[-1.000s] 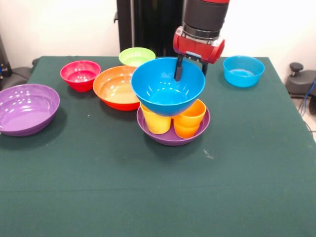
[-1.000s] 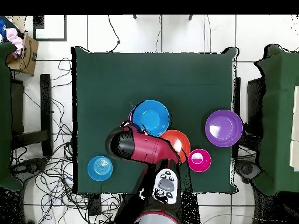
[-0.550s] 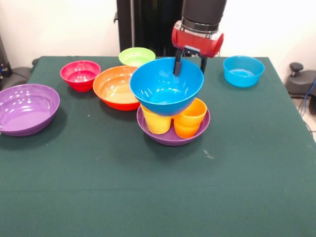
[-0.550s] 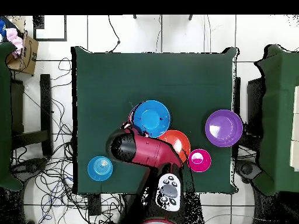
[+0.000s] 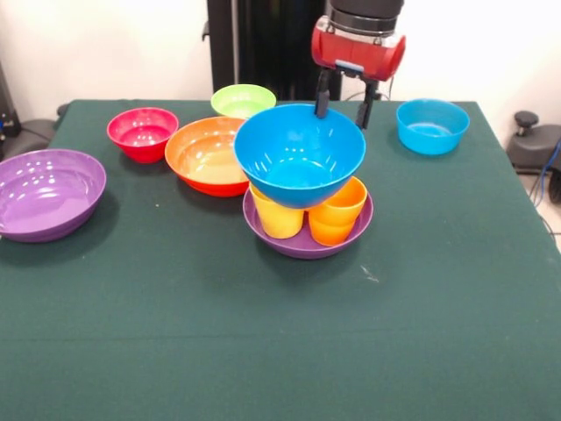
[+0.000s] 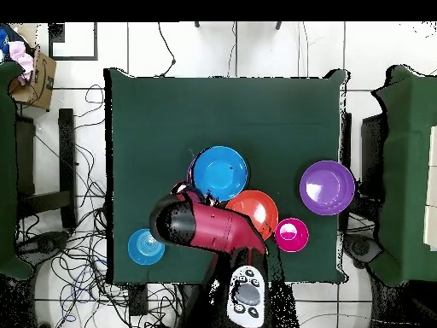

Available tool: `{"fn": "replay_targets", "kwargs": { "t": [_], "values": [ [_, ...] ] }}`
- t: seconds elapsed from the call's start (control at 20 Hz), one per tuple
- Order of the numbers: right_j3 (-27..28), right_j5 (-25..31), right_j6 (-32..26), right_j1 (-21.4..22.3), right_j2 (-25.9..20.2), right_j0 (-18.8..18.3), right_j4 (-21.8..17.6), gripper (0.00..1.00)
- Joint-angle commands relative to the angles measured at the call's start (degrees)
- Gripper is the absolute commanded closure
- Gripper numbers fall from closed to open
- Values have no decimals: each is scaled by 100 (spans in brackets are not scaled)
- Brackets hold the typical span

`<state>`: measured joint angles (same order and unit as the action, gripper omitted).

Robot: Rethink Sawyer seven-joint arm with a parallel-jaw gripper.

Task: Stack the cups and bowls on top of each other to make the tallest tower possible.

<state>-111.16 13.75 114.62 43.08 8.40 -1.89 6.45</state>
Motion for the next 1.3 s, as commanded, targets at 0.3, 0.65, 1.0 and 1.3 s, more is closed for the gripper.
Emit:
{"fn": "replay_targets", "kwargs": {
  "t": [0.3,0.65,1.0,1.3],
  "values": [
    [-352,-109,-495,-59,-1406,-542,-1272,0],
    [-354,-152,-75,-10,-1441,-540,-1553,0],
    [-436,-52,133,134,-1393,-505,-1579,0],
    [-585,151,110,426,-1466,-590,-1524,0]
  ]
}}
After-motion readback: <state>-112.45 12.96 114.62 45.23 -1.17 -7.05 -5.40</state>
